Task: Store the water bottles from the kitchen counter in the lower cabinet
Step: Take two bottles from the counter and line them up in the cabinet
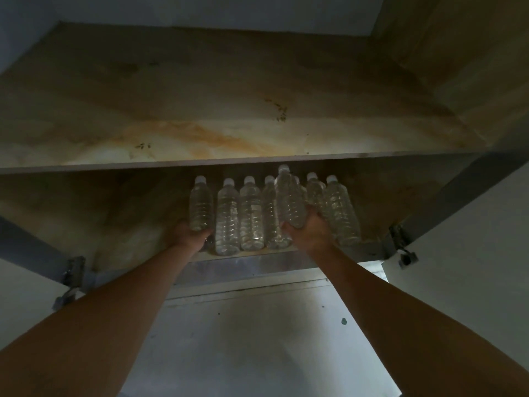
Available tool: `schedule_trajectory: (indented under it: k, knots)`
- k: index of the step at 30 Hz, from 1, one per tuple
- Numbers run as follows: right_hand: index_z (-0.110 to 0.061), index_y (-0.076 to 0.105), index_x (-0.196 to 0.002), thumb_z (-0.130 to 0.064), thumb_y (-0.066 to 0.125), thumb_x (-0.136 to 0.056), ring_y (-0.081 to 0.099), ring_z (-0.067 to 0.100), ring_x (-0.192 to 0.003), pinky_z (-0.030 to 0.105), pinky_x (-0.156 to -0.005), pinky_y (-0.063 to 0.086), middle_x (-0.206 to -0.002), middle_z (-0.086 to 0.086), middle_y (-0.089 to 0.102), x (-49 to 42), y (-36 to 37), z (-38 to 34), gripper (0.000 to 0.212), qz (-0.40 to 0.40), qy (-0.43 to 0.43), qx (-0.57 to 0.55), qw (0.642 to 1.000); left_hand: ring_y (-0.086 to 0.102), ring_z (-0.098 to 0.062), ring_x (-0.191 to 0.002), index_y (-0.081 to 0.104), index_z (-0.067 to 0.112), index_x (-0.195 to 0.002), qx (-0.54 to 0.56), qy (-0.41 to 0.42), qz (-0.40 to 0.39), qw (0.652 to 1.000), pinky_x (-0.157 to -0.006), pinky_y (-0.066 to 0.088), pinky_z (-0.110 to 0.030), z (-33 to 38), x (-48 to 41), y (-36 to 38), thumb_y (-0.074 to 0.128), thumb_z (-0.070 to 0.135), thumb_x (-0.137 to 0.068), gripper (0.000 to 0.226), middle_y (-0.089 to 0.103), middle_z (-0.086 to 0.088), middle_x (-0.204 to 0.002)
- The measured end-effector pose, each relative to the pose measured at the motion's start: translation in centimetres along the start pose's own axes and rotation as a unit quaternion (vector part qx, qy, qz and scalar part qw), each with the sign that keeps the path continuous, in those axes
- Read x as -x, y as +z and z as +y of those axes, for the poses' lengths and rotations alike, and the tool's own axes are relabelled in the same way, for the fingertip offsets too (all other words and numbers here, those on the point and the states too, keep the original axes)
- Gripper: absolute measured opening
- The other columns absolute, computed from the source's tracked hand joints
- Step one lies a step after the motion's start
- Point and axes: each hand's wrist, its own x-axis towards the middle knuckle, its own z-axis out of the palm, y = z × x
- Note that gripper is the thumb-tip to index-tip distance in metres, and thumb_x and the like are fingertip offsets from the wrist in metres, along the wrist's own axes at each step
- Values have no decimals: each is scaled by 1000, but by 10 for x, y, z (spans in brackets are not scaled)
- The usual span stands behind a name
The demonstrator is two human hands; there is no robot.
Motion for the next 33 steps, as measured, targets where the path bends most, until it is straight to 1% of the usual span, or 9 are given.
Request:
schedule_trajectory:
  k: [4,7,12,17,19,22,26,30,33]
  knots:
    - [-18,63,-113,-37,81,-77,65,18,-91,27,-79,49,-99,-4,69,-3,7,1,45,13,34,-64,997,65,-28,-83,68,0,-114,47,-35,-14,998,-43,50,-24,1,2,-7,81,13,-85,34,70,-19,-105]
    - [-15,69,-110,-28,81,-77,68,17,-91,23,-75,49,-99,-3,73,-6,6,4,37,19,51,-151,987,67,-29,-93,66,9,-97,56,-36,-24,997,-61,54,-31,5,7,-16,80,18,-86,20,68,-15,-109]
    - [-9,75,-100,-15,79,-81,72,21,-93,29,-79,58,-98,3,76,-11,-9,11,20,-13,90,-229,969,67,-28,-103,65,7,-111,123,-46,-56,990,-84,60,-42,18,11,-25,84,20,-81,38,67,-10,-106]
    - [-16,71,-92,-19,77,-86,66,9,-73,12,-55,46,-83,-4,71,-7,-29,29,9,8,50,-190,981,71,-22,-95,64,9,-117,147,-4,-68,987,-70,63,-33,48,22,-5,86,24,-78,48,69,-5,-108]
    - [-14,72,-92,-17,79,-84,68,10,-74,16,-60,51,-87,0,74,-8,-35,34,11,22,53,-191,980,72,-20,-91,66,13,-114,143,17,-79,986,-65,63,-32,57,26,18,87,25,-77,44,71,-5,-108]
    - [-15,73,-91,-16,82,-78,73,19,-83,29,-73,57,-93,2,77,-13,-43,44,16,55,52,-202,977,71,-17,-86,67,15,-114,116,42,-106,987,-76,63,-40,65,39,61,89,23,-75,46,71,-6,-110]
    - [-17,72,-103,-26,76,-81,68,14,-83,28,-73,56,-93,-2,73,-14,-53,52,24,109,45,-131,984,71,-20,-87,67,12,-115,94,67,-126,985,-87,61,-45,77,49,115,90,27,-75,48,72,-6,-107]
    - [-18,68,-110,-30,73,-82,67,15,-86,28,-73,54,-96,-2,71,-17,-51,59,31,122,26,-97,988,70,-23,-95,65,11,-120,71,86,-115,987,-88,58,-36,94,48,153,90,33,-73,58,71,-5,-111]
    - [-18,67,-112,-35,72,-81,68,14,-85,25,-67,52,-97,-2,71,-21,-47,64,36,115,24,-108,987,68,-22,-96,65,16,-111,34,118,-86,989,-71,50,-23,98,50,167,88,40,-70,53,73,-2,-108]
